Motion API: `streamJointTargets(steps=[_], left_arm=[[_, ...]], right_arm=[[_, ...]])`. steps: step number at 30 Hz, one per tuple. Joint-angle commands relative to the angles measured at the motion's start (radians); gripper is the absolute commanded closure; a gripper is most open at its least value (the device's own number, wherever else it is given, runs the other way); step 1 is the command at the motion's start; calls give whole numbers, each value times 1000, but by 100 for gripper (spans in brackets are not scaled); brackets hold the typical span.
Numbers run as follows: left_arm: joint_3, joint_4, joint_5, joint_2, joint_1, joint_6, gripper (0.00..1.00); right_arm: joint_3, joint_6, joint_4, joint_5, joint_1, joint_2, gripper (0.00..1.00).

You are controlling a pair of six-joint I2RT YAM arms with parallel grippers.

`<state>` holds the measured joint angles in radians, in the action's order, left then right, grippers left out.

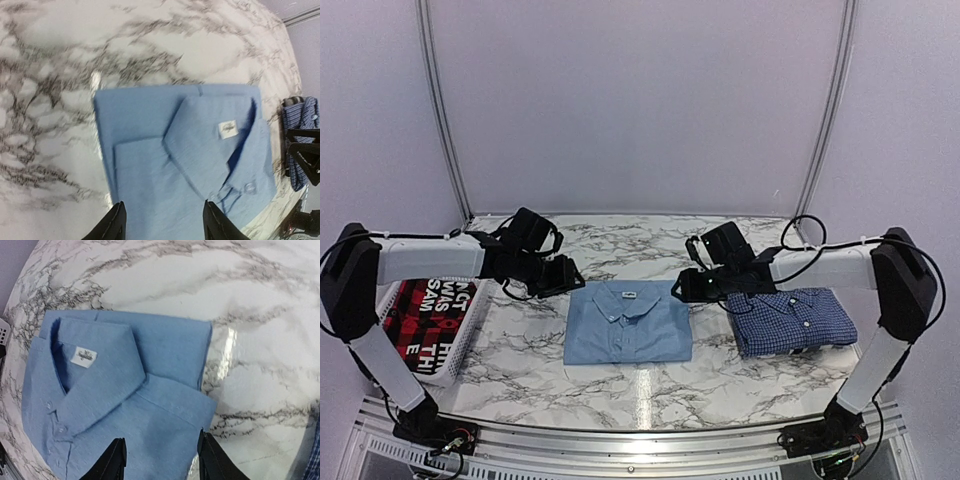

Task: Fold and stack the long sleeve shirts
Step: Move the square-folded shirt to the center of the board, then adjust the square-folded shirt at the center of the board.

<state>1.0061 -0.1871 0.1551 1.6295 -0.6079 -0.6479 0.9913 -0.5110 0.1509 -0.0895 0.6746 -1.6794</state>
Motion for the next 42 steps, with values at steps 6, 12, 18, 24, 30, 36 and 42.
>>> streamJointTargets(steps=[6, 12, 18, 24, 30, 36, 42], left_arm=[[315, -79, -20, 263, -19, 103, 48], [467, -165, -115, 407, -47, 122, 49], [521, -203, -148, 470, -58, 113, 58], [532, -211, -149, 471, -59, 113, 71], [531, -213, -149, 455, -62, 117, 88], [524, -216, -149, 427, -63, 114, 95], [506, -214, -195, 361, -70, 105, 95]], right_arm=[[341, 85, 54, 28, 13, -258, 59], [461, 95, 107, 59, 28, -372, 58], [468, 89, 108, 61, 42, -399, 60], [488, 87, 114, 60, 59, -396, 63], [492, 77, 117, 60, 69, -394, 68], [500, 69, 134, 83, 72, -383, 93], [523, 69, 150, 159, 86, -337, 100]])
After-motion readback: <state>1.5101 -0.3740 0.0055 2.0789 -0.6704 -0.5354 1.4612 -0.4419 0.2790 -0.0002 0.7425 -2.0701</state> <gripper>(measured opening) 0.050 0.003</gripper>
